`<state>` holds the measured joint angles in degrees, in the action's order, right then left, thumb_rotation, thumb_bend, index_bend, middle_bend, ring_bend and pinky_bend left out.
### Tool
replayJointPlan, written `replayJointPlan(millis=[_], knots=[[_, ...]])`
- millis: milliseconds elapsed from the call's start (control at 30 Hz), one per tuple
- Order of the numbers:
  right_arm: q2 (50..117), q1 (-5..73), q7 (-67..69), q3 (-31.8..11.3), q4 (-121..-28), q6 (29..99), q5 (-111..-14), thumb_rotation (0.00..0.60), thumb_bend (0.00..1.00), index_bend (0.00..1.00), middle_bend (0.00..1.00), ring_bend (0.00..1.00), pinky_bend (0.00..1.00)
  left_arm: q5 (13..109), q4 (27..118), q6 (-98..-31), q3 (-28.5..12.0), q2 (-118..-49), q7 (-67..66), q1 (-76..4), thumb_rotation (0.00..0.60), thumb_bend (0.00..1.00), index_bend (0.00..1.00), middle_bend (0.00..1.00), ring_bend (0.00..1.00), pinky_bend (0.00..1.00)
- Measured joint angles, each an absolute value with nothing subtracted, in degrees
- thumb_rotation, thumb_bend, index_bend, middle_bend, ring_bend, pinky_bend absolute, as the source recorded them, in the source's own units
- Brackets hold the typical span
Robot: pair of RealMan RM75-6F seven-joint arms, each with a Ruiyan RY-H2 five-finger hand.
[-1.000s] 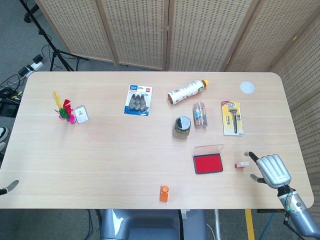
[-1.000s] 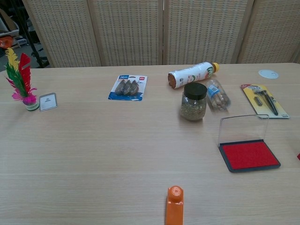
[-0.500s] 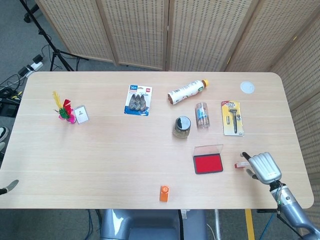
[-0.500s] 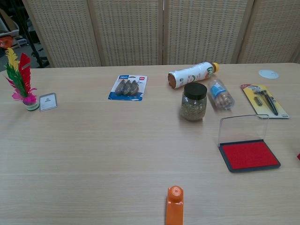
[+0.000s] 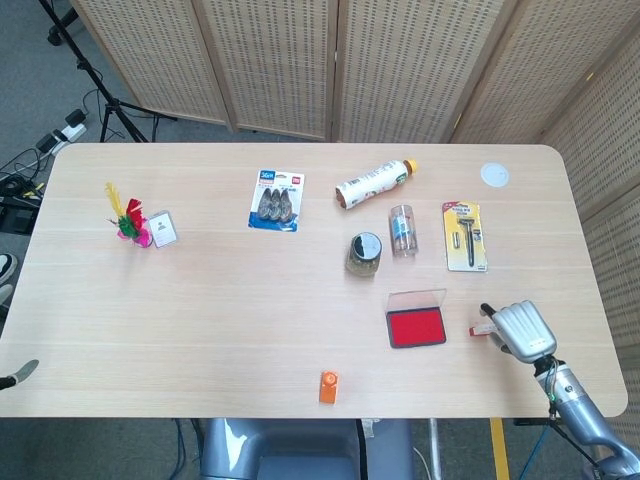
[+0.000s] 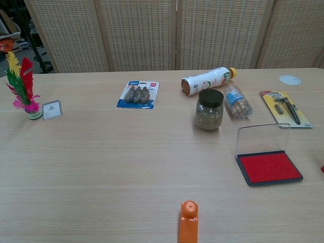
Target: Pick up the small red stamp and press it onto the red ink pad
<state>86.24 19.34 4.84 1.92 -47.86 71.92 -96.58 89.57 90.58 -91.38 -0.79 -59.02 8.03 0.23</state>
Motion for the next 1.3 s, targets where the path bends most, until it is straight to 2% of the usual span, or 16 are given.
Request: replayJointPlan(millis=[400,567,800,1167,1300], knots=[[86.4,19.8,4.1,2.7,-47.9,70.7,-95.7,0.600,0.34,0.43,0.94,1.00,1.00,89.9,90.6,-91.6,-0.6,-58.8,8.5,0.4,0.600,0.00,0.00,0.00,0.00,0.00],[86.5,20.0,3.6,2.9,-47.9,70.1,-95.2,0.600,0.40,0.43,0.94,1.00,1.00,89.9,90.5,-91.6,-0.6,-58.7,8.9,0.4,0.600,0.00,0.00,0.00,0.00,0.00],[86.6,20.2,3.1,3.2,-47.8,69.2,-94.6,0.600,0.40,0.43,0.94,1.00,1.00,89.9,90.5,-91.7,-0.6,-58.7,9.0,0.4,0.600,0.00,0.00,0.00,0.00,0.00],[86.4,20.3,3.0,3.5,-48.3,69.0,-94.2,0.600,0.43,0.54,0.94,1.00,1.00,90.0,90.6,-91.6,-0.5,-58.7,9.0,0.5,0.600,0.00,0.00,0.00,0.00,0.00],[86.3,20.3,3.0,3.4,-48.4,69.2,-94.0,0.600,0.44,0.55,0.94,1.00,1.00,89.9,90.5,-91.6,-0.6,-58.7,9.0,0.5,0.600,0.00,0.00,0.00,0.00,0.00]])
